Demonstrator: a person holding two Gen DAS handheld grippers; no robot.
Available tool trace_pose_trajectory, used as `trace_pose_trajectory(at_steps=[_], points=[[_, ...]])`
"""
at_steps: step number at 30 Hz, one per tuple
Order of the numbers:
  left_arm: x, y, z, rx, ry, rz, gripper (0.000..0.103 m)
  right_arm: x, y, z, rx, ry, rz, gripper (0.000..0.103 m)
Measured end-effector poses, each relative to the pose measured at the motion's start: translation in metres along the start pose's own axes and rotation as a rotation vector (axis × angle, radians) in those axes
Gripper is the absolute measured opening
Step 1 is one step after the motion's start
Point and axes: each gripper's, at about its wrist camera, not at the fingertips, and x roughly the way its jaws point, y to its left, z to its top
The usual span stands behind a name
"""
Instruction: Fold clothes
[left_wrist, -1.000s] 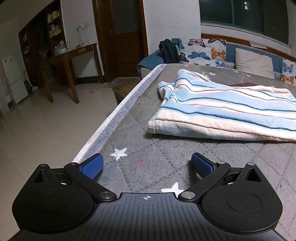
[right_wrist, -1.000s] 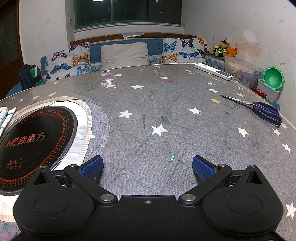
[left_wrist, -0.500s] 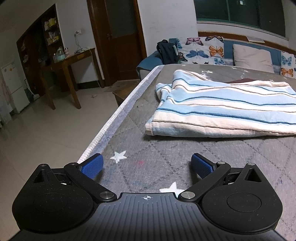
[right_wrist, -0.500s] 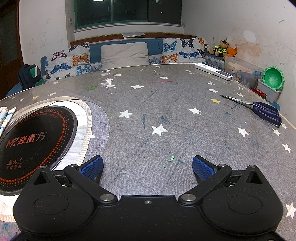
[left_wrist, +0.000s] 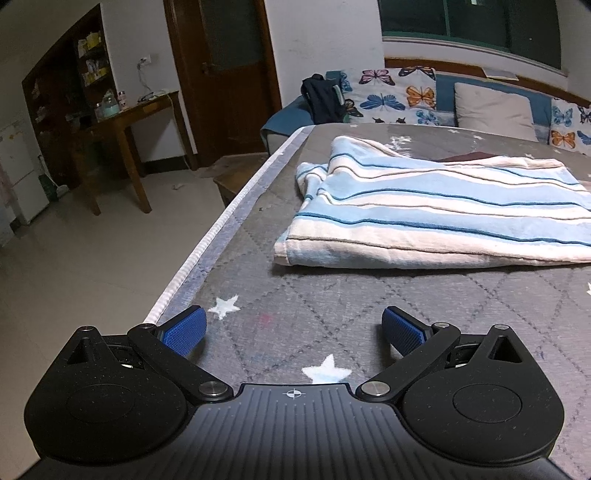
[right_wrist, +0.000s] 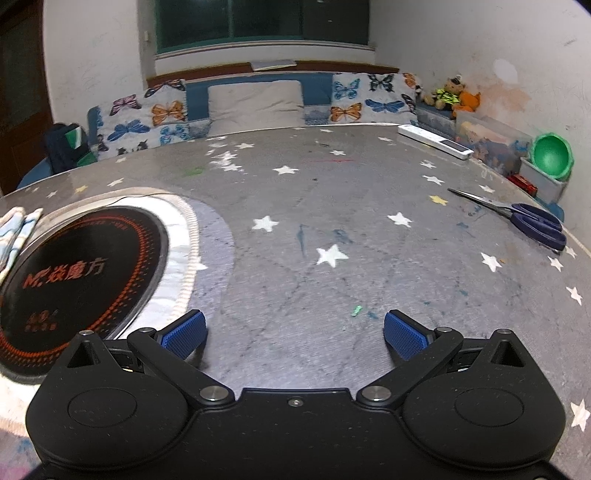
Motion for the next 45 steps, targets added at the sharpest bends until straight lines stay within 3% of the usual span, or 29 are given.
trace_pose_trajectory(at_steps=[20, 35, 45], points=[[-0.034, -0.002, -0.004, 0.025, -0.048, -0.019, 0.102, -0.033, 0.042, -0.020, -0.089, -0.005, 0.131, 0.103], [-0.063, 0.012, -0.012, 0.028, -0.079, -0.011, 0.102, -0.035, 0.064, -0.029, -0.139, -0.016, 0.143, 0.103], [-0.058, 0.005, -0.005, 0.047, -0.083, -0.035, 0.102, -0.033, 0.071, -0.031, -0.176, -0.001, 0.111, 0.103]])
